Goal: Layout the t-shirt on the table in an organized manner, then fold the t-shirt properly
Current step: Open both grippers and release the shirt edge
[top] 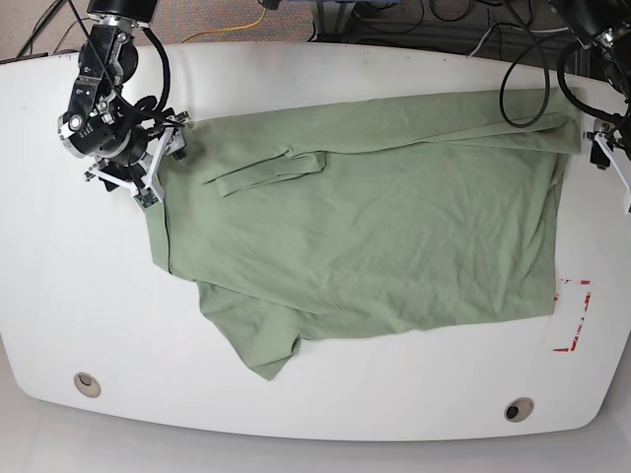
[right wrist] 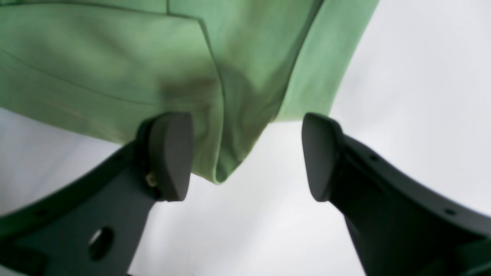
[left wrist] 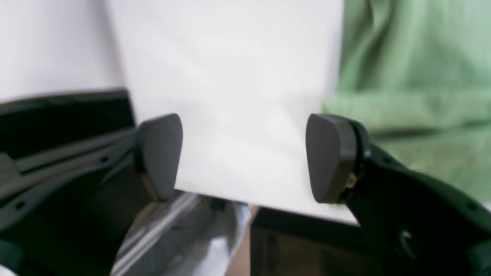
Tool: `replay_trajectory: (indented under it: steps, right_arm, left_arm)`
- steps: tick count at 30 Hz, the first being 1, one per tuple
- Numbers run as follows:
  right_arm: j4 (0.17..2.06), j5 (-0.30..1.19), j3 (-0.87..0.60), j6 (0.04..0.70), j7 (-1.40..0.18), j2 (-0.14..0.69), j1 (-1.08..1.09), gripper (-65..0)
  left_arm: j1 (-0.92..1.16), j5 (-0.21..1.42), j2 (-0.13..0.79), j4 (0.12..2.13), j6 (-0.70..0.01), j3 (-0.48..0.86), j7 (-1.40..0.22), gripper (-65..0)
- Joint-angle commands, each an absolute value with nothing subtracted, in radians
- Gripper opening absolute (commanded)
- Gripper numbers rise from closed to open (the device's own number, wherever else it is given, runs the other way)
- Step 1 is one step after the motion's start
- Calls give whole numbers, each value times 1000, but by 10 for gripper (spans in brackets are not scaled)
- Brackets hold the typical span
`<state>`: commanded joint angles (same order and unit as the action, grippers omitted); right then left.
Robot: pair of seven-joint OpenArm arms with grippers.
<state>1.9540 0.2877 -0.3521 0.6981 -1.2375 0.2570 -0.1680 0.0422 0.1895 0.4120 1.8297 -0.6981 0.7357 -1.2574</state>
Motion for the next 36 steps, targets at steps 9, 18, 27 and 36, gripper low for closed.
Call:
replay_trajectory:
  steps: [9,18,27,36]
  right_arm:
    - [1972,288,-352,698,-1227,242,-163,-227]
    - [1966,280,-352,698,-1144,202,-157,-225]
    - [1876,280,-354,698,-1038,217,-156,-219]
    - [1874,282,-407,698,-1032,234,-157,-220]
  left_arm:
    - [-30,191,414,1867,-698,777,-1245,-179]
    - [114,188,341,1862,-698,734,-1038,-179]
    - [252,188,320,1862,-698,645,-754,-179]
    - [263,189,300,1868,-698,651,-731,-179]
